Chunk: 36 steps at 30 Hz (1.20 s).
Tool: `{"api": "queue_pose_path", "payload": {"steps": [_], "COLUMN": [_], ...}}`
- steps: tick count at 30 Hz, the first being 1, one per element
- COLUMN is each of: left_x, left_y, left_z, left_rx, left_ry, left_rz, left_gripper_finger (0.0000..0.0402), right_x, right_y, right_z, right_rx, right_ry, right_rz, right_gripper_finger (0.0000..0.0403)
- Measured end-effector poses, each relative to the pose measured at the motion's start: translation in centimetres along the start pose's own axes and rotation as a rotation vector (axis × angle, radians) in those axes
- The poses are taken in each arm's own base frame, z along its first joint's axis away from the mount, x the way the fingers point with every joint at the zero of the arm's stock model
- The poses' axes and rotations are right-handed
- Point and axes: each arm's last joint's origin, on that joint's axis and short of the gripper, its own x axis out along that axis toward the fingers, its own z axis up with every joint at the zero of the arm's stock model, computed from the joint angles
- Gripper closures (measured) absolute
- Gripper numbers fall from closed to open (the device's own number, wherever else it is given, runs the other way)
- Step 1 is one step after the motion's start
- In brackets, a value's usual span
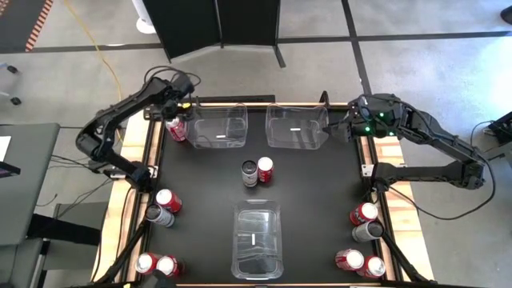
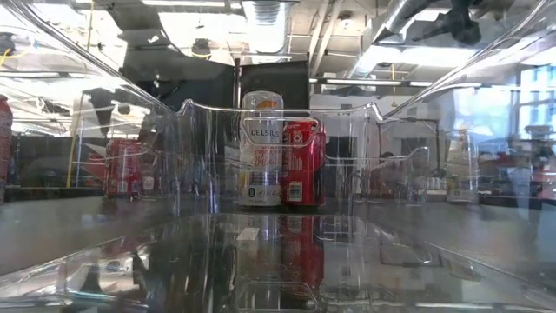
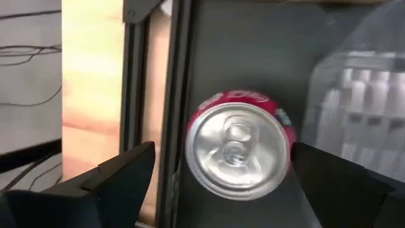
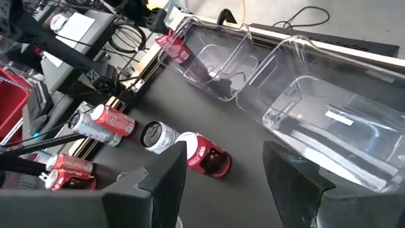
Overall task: Sort soda cans
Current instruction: Put the red white soda can into the left transparent bin
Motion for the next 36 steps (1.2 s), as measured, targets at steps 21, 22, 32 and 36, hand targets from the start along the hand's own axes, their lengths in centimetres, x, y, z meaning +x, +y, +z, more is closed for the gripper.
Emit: {"api": "queue_pose_path", "payload": {"steps": [21,22,32,36], "left_x": [3.6,3.5,-0.9,-5.2], "left_y": [-0.6,-0.6,1.2,2.7], "left_z": [-1.1,-1.1,-1.2,-1.2], "left_rx": [0.017,0.019,0.005,-0.014], "left_ry": [-0.016,-0.023,-0.134,-0.238], "left_rz": [-0.087,-0.09,-0.163,-0.25], "left_gripper_finger": [0.009,0.0098,0.0099,0.0099], "right_x": [0.0,0.0,0.0,0.0], "right_y": [-0.1,-0.1,-0.1,-0.1], "right_z": [0.1,0.1,0.1,0.1], "right_rx": [-0.006,-0.006,0.009,0.01], "right_ry": [-0.028,-0.028,-0.028,-0.03], "right_rz": [-0.037,-0.037,-0.036,-0.034], "right_gripper_finger": [0.0175,0.0175,0.0175,0.0175]}}
